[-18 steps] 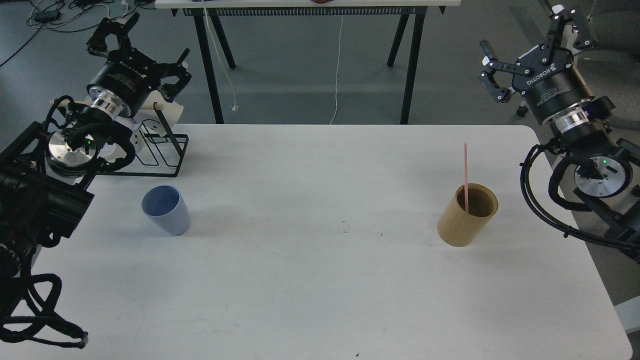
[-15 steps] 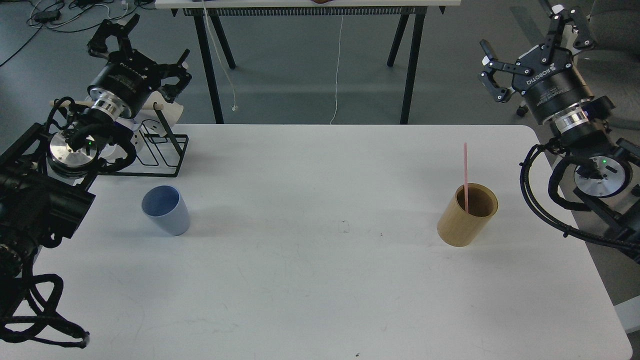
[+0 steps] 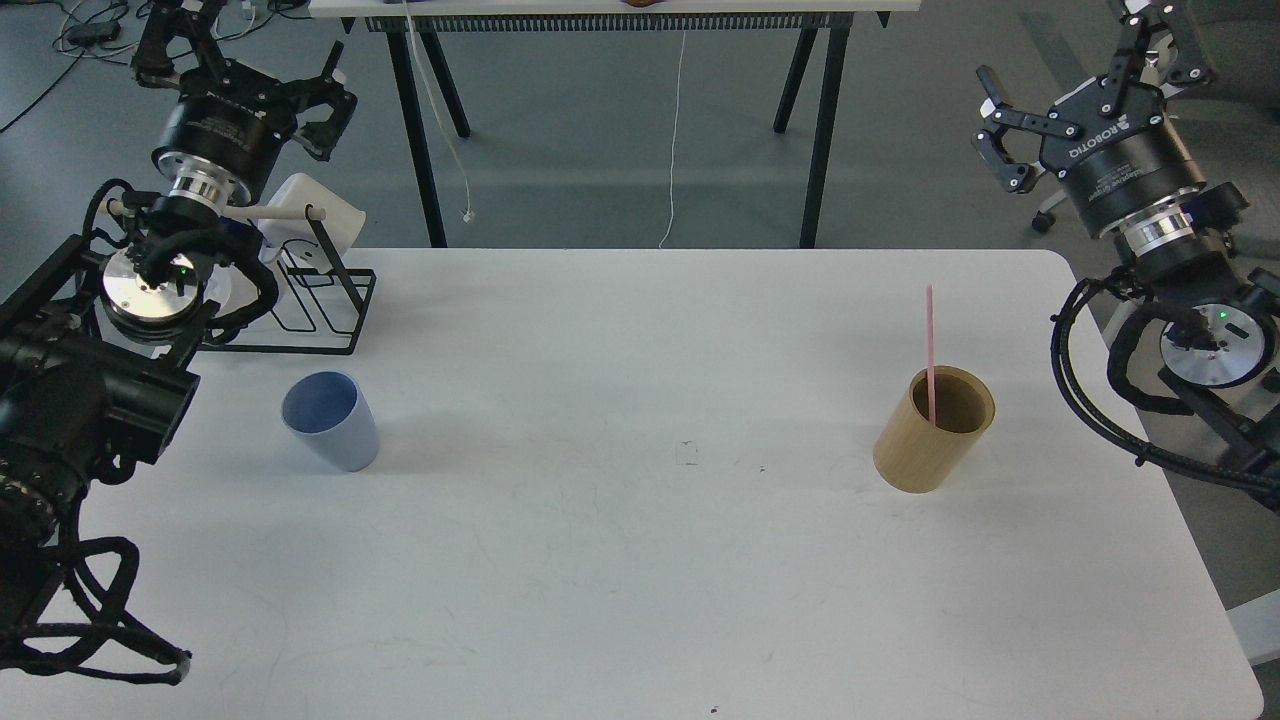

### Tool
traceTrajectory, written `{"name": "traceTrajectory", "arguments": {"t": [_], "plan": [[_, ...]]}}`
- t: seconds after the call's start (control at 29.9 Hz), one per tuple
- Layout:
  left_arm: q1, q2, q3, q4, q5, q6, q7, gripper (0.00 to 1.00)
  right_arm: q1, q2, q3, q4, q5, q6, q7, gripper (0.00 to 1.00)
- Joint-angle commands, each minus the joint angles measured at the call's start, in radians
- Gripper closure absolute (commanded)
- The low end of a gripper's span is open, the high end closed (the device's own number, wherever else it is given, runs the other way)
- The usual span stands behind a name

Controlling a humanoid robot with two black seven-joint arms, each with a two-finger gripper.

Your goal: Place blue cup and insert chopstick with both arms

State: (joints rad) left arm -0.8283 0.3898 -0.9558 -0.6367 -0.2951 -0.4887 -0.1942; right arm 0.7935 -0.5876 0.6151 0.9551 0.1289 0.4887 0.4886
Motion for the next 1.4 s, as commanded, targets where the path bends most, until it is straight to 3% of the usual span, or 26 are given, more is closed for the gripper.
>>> {"name": "traceTrajectory", "arguments": {"t": [0.0, 0.13, 0.27, 0.33, 0.4, 0.57, 0.6, 0.84, 1.0, 1.14, 1.2, 1.37], "plan": [[-0.011, 0.017, 0.002, 0.011, 0.005, 0.000, -0.047, 0.00, 0.004, -0.005, 0.003, 0.005, 0.001, 0.000, 0.000, 0.01], [-0.041, 0.003, 0.006, -0.004, 0.005, 0.000, -0.048, 0.00, 0.003, -0.008, 0.015, 0.004, 0.001, 0.000, 0.000, 0.01], [-0.058, 0.053, 0.035, -0.133, 0.057, 0.000, -0.037, 0.00, -0.002, -0.012, 0.015, 0.004, 0.000, 0.000, 0.000, 0.01], [-0.080, 0.098, 0.089, -0.175, 0.141, 0.000, -0.059, 0.00, -0.003, -0.017, 0.015, 0.002, 0.000, 0.000, 0.000, 0.01], [-0.118, 0.121, 0.167, -0.210, 0.206, 0.000, -0.097, 0.00, -0.005, -0.017, 0.017, 0.004, 0.001, 0.000, 0.000, 0.01], [-0.239, 0.262, 0.429, -0.346, 0.338, 0.000, -0.287, 0.00, -0.008, -0.031, 0.017, 0.001, 0.000, 0.000, 0.000, 0.01], [-0.267, 0.309, 0.481, -0.389, 0.378, 0.000, -0.294, 0.00, -0.008, -0.037, 0.017, -0.001, 0.000, 0.000, 0.000, 0.01], [-0.336, 0.650, 0.673, -0.728, 0.871, 0.000, -0.294, 0.01, -0.010, -0.078, 0.031, -0.003, 0.000, 0.000, 0.000, 0.01], [-0.334, 0.849, 0.744, -0.879, 1.154, 0.000, -0.294, 0.06, -0.010, -0.094, 0.048, -0.003, 0.000, 0.000, 0.000, 0.01], [-0.328, 0.942, 0.762, -0.910, 1.211, 0.000, -0.294, 0.06, -0.010, -0.094, 0.049, -0.007, 0.000, 0.000, 0.000, 0.01], [-0.312, 0.951, 0.769, -0.908, 1.235, 0.000, -0.294, 0.01, -0.011, -0.095, 0.049, -0.007, -0.002, 0.000, 0.000, 0.01], [-0.264, 0.937, 0.813, -0.879, 1.523, 0.000, -0.294, 0.00, -0.014, -0.098, 0.049, -0.006, -0.002, 0.000, 0.000, 0.01]]}}
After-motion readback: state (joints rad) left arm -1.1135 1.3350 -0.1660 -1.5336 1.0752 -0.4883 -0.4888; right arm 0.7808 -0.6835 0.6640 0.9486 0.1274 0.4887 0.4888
